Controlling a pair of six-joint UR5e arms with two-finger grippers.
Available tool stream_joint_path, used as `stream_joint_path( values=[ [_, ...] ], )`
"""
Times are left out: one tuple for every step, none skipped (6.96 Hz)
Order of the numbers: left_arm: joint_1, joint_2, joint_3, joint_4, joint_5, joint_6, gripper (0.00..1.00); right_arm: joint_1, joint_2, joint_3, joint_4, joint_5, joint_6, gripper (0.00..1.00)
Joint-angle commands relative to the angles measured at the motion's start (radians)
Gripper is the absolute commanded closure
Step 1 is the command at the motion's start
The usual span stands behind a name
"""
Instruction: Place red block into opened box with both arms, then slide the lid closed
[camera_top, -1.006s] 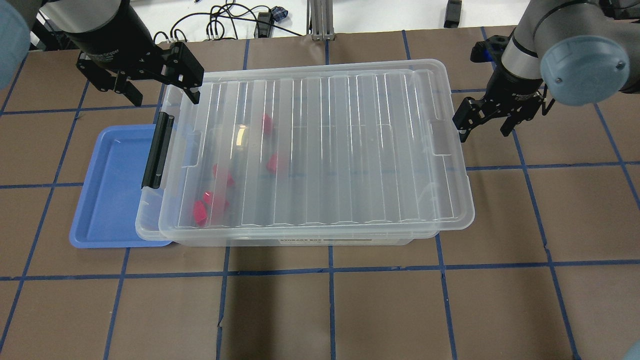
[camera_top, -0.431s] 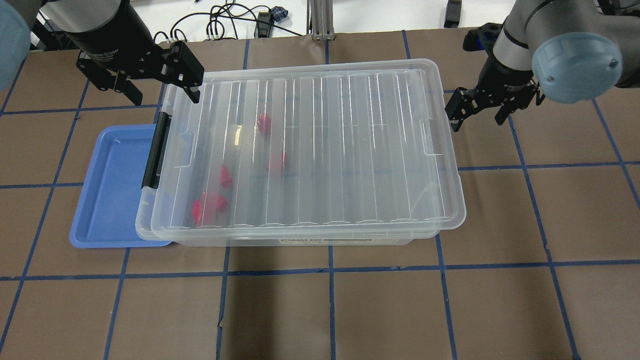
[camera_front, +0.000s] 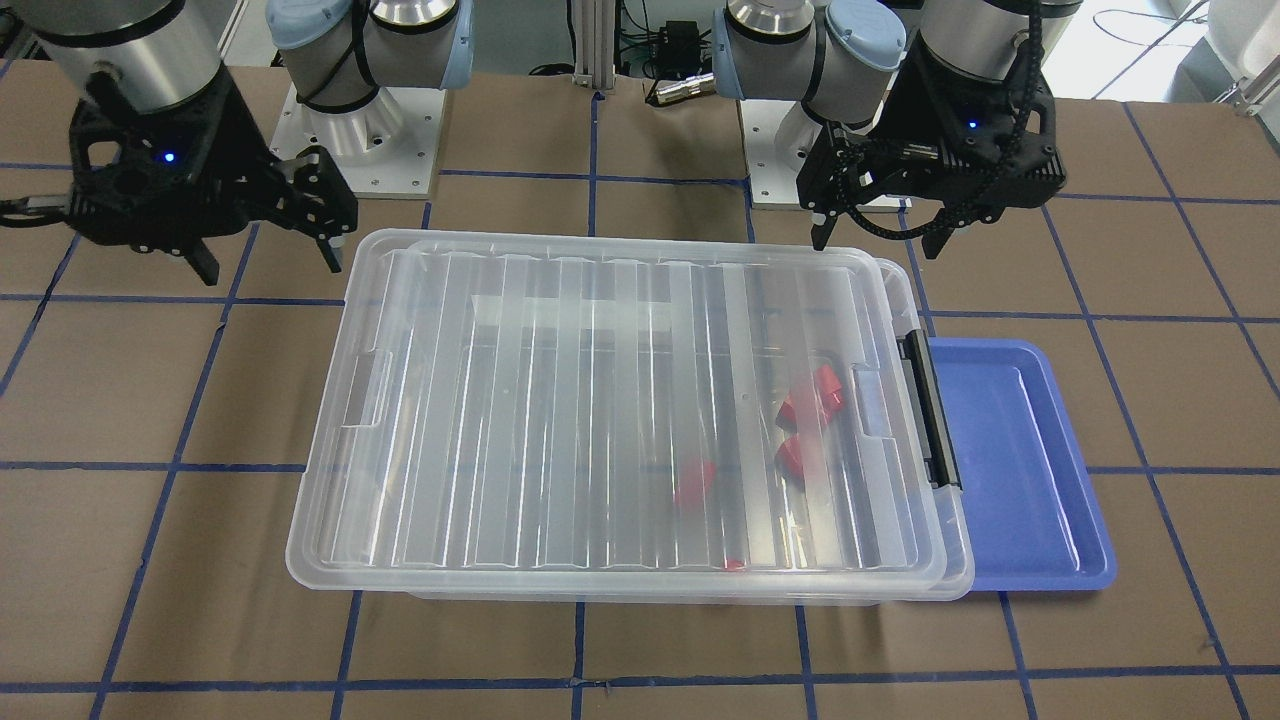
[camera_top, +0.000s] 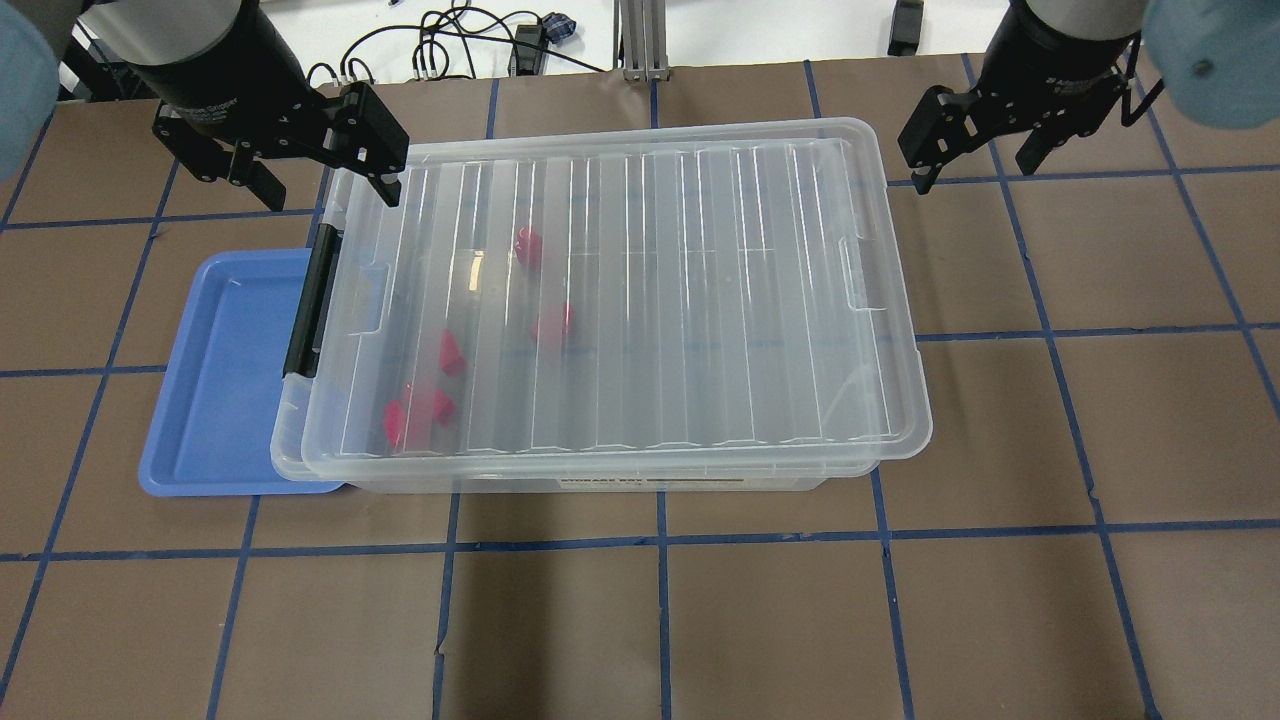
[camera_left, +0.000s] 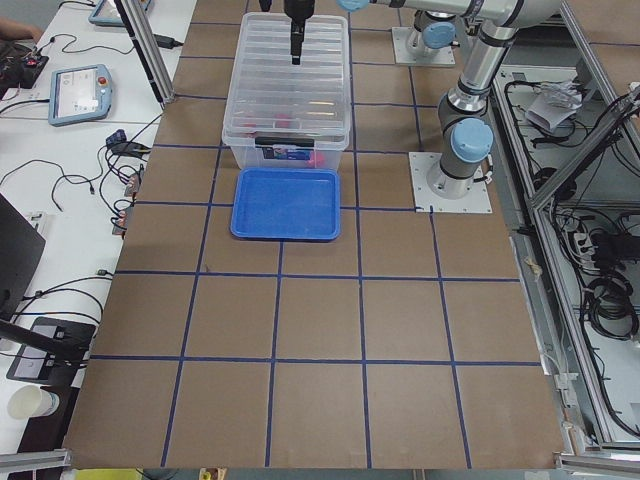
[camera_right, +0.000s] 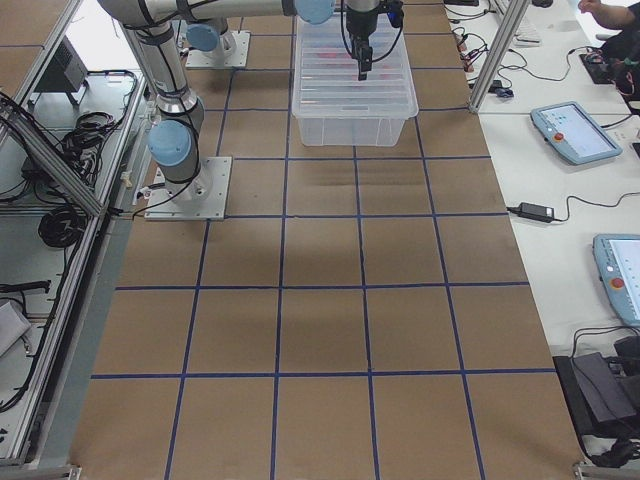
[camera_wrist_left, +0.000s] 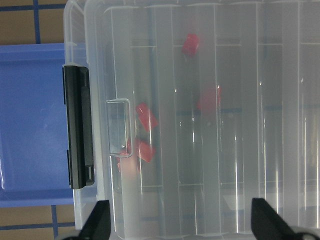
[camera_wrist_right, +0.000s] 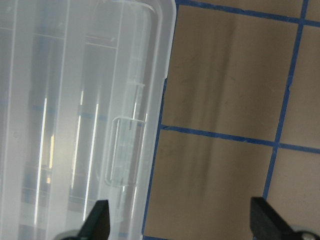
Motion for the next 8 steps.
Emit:
stream_joint_path(
  values=[
    [-0.003,-0.001,-0.012,0.002,-0.004,-0.003,0.00,0.038,0.004,-0.002,0.012,-0.003,0.022,0.00],
    [-0.005,-0.002,-0.011,0.002,-0.004,-0.001,0.00,0.038,-0.002,-0.002,0.022,-0.003,0.022,0.00],
    [-0.006,-0.001,-0.011,0.002,-0.002,-0.003,0.00,0.038,0.001,-0.001,0.019,-0.002,0.024,0.00],
    [-0.006,0.001,-0.011,0.002,0.006,-0.001,0.00,0.038,0.001,-0.002,0.013,0.000,0.027,0.00],
    [-0.006,0.001,-0.009,0.002,0.006,-0.001,0.00,0.038,0.004,-0.002,0.012,0.001,0.025,0.00],
    [-0.006,-0.002,-0.002,0.000,0.007,-0.001,0.00,0.038,0.004,-0.002,0.012,0.000,0.027,0.00],
    [-0.006,0.001,-0.002,0.000,0.007,-0.001,0.00,0.038,0.004,-0.004,0.012,0.001,0.027,0.00],
    [-0.006,-0.002,0.000,0.000,0.007,-0.001,0.00,0.038,0.004,-0.002,0.010,0.003,0.025,0.00]
  ],
)
